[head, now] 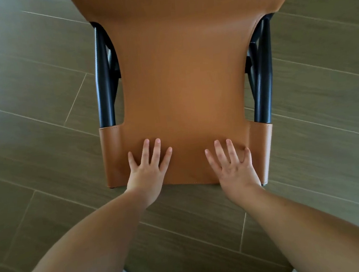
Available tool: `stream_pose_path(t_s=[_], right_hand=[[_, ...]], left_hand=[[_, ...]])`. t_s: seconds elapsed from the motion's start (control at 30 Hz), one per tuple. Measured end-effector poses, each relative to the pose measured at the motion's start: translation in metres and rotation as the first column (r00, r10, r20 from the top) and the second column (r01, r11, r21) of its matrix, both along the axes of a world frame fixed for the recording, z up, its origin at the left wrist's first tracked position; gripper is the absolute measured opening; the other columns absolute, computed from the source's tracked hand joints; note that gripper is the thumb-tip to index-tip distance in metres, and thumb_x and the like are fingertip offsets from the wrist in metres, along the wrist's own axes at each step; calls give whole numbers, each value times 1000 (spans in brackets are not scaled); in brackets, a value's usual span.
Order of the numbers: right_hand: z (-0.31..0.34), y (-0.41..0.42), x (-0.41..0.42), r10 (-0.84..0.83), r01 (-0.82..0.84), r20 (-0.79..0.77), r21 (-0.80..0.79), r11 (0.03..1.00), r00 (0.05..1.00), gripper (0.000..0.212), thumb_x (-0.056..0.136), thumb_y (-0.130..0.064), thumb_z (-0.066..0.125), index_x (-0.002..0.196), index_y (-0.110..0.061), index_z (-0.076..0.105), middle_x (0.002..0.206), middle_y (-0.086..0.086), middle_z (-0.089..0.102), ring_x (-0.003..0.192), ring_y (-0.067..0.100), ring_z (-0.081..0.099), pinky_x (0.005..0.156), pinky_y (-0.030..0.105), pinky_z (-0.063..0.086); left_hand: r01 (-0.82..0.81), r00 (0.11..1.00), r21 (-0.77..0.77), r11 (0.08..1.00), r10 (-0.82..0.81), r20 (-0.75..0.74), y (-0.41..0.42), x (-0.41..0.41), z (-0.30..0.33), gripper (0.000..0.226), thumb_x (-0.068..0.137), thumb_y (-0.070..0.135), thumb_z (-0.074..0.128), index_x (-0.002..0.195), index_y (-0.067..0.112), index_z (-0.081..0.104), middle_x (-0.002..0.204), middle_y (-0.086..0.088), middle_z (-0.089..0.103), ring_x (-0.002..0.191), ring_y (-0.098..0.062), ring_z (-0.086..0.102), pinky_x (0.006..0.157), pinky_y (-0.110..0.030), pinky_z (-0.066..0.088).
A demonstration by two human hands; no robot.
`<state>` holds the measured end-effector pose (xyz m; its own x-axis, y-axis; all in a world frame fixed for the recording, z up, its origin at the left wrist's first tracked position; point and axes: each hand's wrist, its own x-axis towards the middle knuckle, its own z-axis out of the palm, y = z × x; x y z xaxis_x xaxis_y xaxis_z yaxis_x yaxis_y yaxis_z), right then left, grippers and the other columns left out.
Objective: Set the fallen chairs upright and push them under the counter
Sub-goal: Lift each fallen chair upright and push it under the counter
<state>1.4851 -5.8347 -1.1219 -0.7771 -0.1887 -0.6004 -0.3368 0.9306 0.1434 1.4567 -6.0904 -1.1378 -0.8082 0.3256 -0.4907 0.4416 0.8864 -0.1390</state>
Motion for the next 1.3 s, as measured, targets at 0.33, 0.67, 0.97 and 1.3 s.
stream_pose_path(t_s=[0.33,0.67,0.97,1.3], right_hand=[[-4,-19,-4,16,-15,-7,9,1000,1000,109,93,-26,51,130,-5,-50,146,25,-43,138,53,-27,108,72,9],[37,-12,-1,35,-35,60,7,999,998,103,93,-19,54,139,-10,-38,155,20,-33,146,46,-18,114,64,18],[171,2,-13,-88,108,167,-116,987,982,103,87,-3,55,152,-25,-21,161,5,-24,149,35,-15,118,58,16],[379,-4,-96,-188,228,250,-138,964,950,110,78,14,53,155,-33,-10,163,-2,-11,150,29,-5,117,57,21]], left_hand=[[-11,1000,36,999,10,23,-3,-2,4,126,83,8,64,134,30,-48,152,-11,-40,139,-42,-34,110,-73,11],[-8,990,41,999,2,140,3,-4,45,122,80,-2,62,145,38,-32,154,-5,-38,144,-39,-29,112,-70,13],[-18,960,45,999,4,280,17,-20,181,111,85,3,55,144,51,-26,157,0,-32,148,-35,-22,113,-69,17],[-31,907,73,997,-3,422,10,-117,391,107,82,-9,37,143,63,-13,162,11,-17,151,-24,-12,113,-63,26]])
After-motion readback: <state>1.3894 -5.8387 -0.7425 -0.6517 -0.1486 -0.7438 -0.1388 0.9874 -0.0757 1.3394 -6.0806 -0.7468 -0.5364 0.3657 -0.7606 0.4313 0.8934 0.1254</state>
